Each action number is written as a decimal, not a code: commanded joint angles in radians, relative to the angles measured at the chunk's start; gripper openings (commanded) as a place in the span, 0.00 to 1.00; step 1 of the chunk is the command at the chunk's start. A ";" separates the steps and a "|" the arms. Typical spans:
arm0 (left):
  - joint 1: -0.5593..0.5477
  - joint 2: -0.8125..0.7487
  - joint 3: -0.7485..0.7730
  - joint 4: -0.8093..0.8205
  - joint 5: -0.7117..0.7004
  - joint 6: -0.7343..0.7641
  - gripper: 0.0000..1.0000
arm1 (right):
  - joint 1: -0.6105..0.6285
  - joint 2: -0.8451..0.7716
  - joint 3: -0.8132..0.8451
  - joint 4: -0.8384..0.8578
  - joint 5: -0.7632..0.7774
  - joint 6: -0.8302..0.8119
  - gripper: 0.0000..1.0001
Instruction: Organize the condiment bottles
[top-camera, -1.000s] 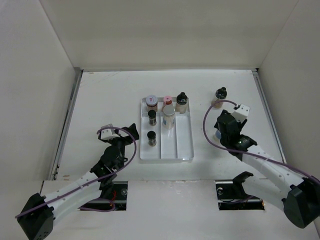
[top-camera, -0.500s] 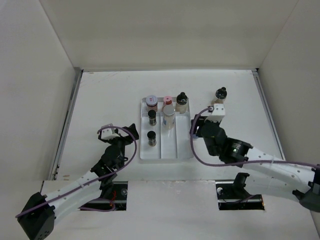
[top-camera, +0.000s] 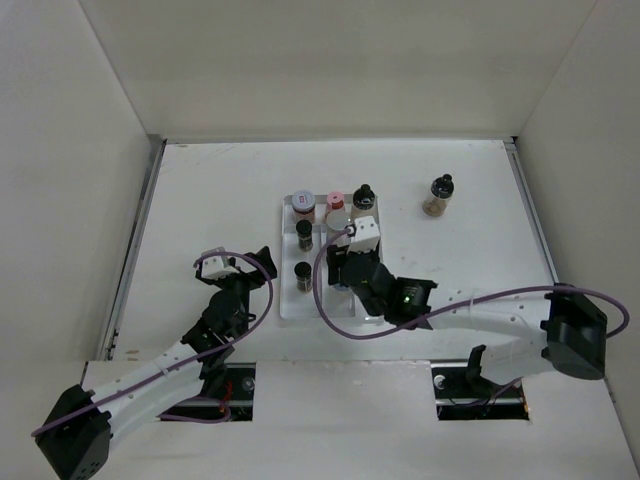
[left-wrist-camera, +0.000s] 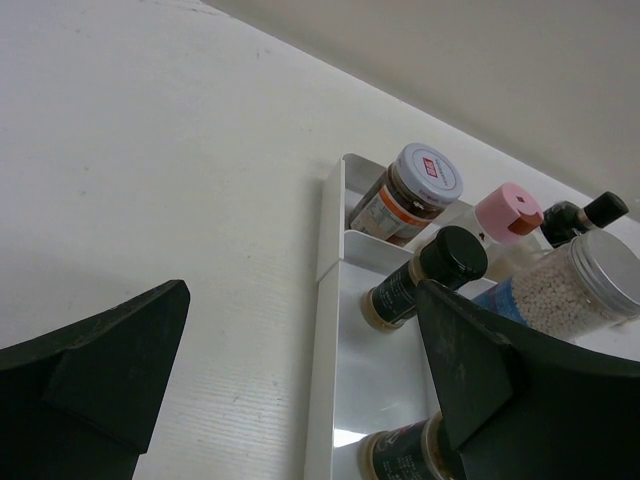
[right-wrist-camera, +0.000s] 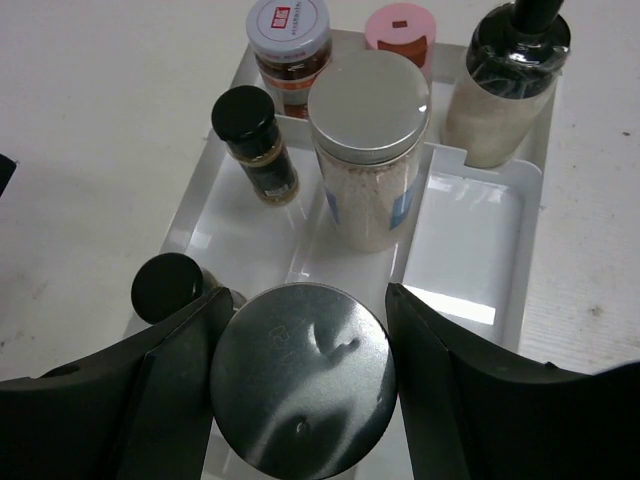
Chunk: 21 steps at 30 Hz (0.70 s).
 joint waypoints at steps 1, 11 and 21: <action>0.003 -0.008 -0.005 0.049 0.006 0.005 1.00 | 0.011 0.029 0.055 0.145 0.003 0.000 0.55; -0.006 -0.017 -0.005 0.044 0.001 0.005 1.00 | 0.011 0.140 0.053 0.189 0.015 -0.002 0.70; -0.004 -0.020 -0.006 0.041 0.007 0.005 1.00 | -0.069 -0.190 -0.085 0.160 0.030 -0.003 0.98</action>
